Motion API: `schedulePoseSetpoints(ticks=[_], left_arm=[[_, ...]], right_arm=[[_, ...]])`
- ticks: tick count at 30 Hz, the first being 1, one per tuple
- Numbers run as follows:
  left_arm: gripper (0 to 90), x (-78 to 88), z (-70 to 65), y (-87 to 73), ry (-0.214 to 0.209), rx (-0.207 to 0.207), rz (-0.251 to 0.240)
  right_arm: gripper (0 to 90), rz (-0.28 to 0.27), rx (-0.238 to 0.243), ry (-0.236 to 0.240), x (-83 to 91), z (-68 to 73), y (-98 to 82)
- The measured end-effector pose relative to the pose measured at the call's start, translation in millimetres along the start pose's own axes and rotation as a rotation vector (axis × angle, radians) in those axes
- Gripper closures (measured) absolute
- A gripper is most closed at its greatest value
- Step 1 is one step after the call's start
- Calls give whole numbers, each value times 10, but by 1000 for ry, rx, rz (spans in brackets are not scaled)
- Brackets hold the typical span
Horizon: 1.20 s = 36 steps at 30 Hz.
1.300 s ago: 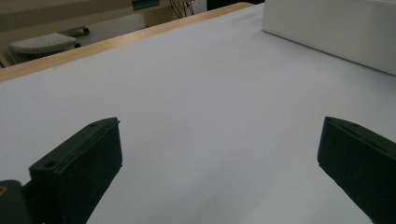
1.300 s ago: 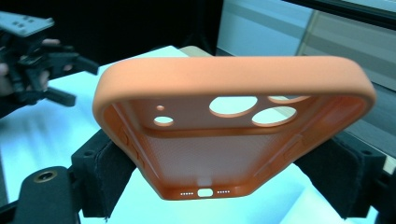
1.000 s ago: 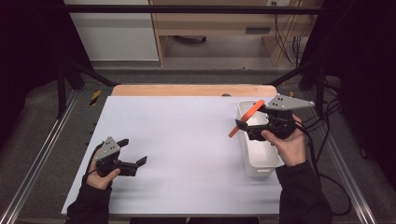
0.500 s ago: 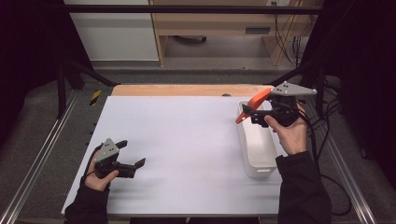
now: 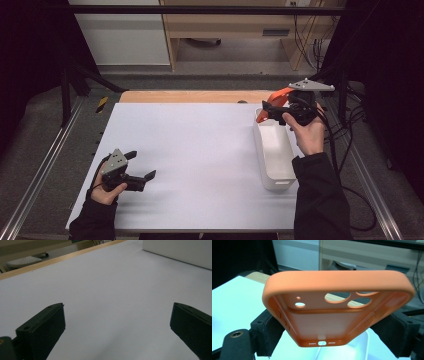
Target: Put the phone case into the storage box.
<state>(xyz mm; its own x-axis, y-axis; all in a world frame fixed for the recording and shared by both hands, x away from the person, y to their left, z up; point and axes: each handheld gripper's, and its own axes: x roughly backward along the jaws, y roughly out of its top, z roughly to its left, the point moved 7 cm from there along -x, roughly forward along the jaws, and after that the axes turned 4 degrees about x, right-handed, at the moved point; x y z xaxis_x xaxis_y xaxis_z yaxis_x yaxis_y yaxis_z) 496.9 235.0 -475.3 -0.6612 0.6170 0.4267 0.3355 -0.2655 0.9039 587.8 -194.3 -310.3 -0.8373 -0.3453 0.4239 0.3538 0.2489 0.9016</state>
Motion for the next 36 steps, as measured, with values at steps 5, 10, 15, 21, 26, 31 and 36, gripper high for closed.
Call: schedulePoseSetpoints(ticks=[5, 10, 15, 21, 26, 31, 36], left_arm=[[0, 1, 1, 1, -3, 0, -2], [0, -3, 2, 1, -5, -3, -3], [0, -8, 3, -1, -8, -3, -3], [0, -15, 5, -7, -9, -6, 0], [0, -10, 9, -2, -9, -7, -4], [0, -12, 3, -2, -12, -10, -4], [0, -13, 3, -2, -15, -10, -5]], right_arm=[[156, 14, -12, -43, -72, -52, 24], [156, 26, -24, -80, -135, -106, 57], [155, 42, -36, -105, -210, -142, 73], [154, 64, -42, -133, -315, -171, 56], [154, 83, -42, -166, -397, -208, 31], [154, 100, -59, -185, -482, -237, 4], [153, 110, -68, -200, -569, -263, -25]])
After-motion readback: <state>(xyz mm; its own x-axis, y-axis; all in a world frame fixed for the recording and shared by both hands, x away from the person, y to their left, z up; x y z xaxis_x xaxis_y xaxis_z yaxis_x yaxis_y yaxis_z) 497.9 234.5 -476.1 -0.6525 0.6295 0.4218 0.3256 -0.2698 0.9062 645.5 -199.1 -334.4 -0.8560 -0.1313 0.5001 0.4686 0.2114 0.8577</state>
